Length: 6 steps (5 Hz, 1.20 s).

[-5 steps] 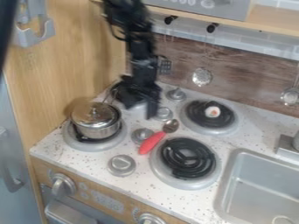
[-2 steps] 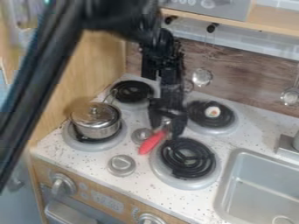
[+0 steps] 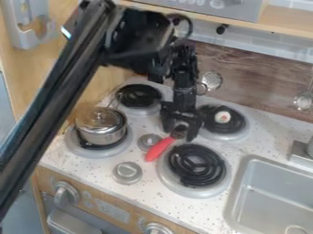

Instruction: Move red spoon from middle the stove to the front right burner

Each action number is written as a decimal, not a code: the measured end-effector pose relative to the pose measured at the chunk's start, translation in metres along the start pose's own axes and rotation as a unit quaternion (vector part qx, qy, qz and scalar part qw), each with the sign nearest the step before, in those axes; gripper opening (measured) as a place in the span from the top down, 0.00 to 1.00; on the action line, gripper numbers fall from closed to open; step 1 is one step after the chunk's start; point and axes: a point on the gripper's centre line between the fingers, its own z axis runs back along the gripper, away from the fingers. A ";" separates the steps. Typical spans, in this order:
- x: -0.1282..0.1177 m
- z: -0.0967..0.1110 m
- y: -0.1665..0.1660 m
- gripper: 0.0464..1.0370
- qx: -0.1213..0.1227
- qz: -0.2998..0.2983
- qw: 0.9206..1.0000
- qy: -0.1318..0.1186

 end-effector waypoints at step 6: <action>-0.051 0.058 -0.034 0.53 -0.014 -0.064 0.995 -0.071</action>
